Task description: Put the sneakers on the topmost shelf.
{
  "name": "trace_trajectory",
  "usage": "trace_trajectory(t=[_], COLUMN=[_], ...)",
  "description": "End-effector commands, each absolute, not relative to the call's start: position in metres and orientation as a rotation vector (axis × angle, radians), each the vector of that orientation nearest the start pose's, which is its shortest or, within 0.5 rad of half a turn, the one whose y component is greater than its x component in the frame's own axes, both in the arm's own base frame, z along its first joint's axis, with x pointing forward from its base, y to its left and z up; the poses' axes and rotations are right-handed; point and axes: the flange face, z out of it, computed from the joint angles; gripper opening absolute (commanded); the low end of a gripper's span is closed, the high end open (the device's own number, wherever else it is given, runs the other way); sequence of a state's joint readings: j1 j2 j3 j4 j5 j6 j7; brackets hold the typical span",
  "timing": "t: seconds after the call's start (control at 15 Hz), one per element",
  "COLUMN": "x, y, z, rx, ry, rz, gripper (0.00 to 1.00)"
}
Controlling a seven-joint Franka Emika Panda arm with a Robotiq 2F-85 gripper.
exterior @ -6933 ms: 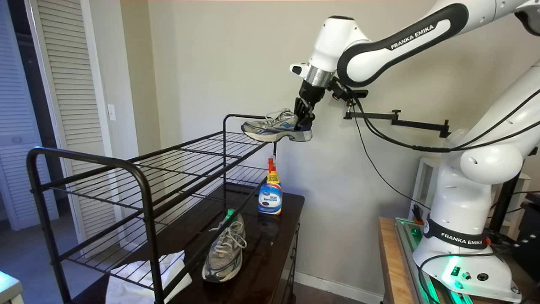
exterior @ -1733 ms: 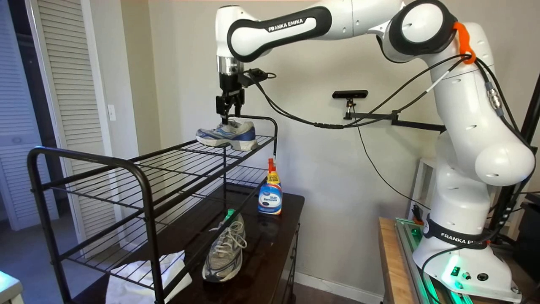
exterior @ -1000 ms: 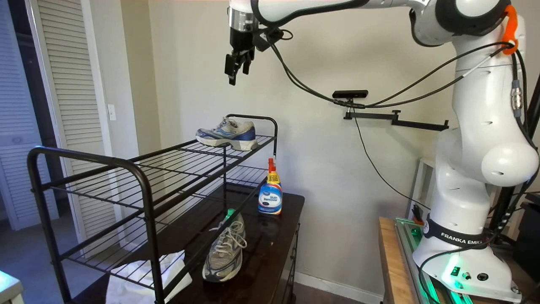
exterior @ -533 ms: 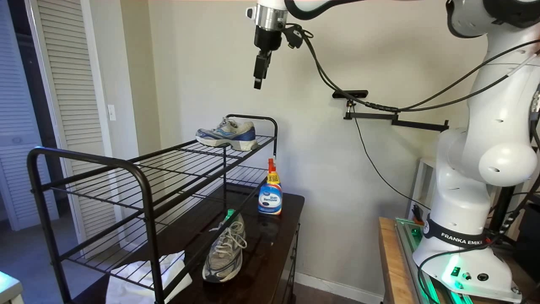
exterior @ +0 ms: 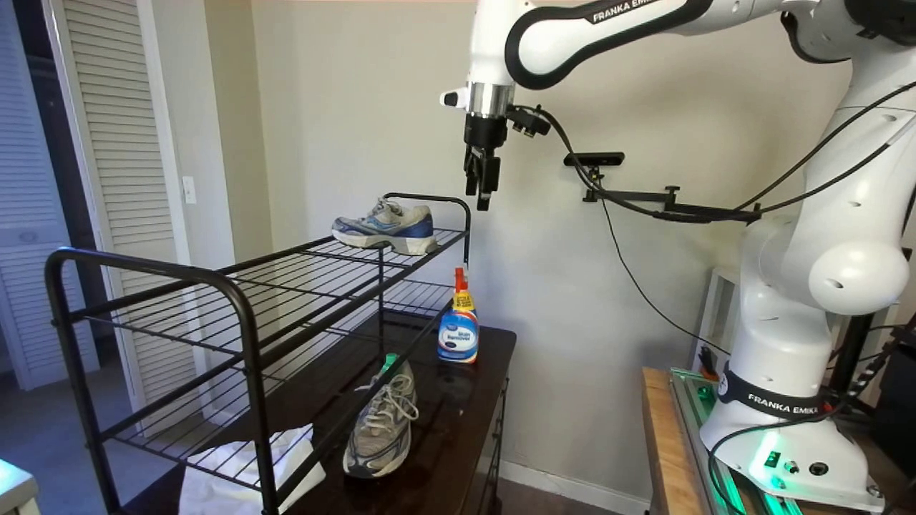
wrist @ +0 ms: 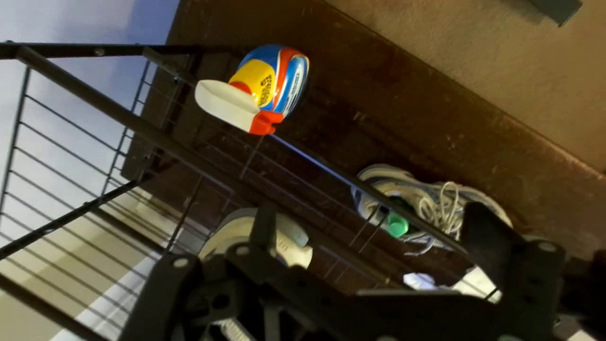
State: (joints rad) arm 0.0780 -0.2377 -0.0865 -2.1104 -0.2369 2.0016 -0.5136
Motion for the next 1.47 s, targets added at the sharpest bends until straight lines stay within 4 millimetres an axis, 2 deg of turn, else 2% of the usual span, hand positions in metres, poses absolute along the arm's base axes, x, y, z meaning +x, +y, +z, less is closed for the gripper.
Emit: trace_trajectory(t=[0.0, 0.13, 0.33, 0.4, 0.47, 0.6, 0.87, 1.07, 1.2, 1.33, 1.4], x=[0.497, 0.495, 0.495, 0.486, 0.479, 0.461, 0.423, 0.4, 0.395, 0.388, 0.383], y=[-0.027, -0.031, -0.03, -0.023, -0.02, -0.024, -0.051, -0.067, -0.062, -0.044, -0.033], z=[0.519, 0.51, 0.511, 0.51, 0.5, 0.468, 0.398, 0.351, 0.327, 0.309, 0.299], rx=[-3.191, -3.169, -3.164, -3.202, -3.197, -3.188, -3.056, -2.911, -2.815, -2.709, -2.638], ry=[-1.019, -1.052, -1.069, -1.144, -1.222, -1.279, -1.295, -1.485, -1.623, -1.745, -1.795], rz=[-0.09, -0.07, -0.072, -0.071, -0.047, 0.033, 0.191, 0.231, 0.208, 0.183, 0.242], gripper=[1.0, 1.0, 1.0, 1.0, 1.0, 1.0, 1.0, 1.0, 1.0, 1.0, 1.0])
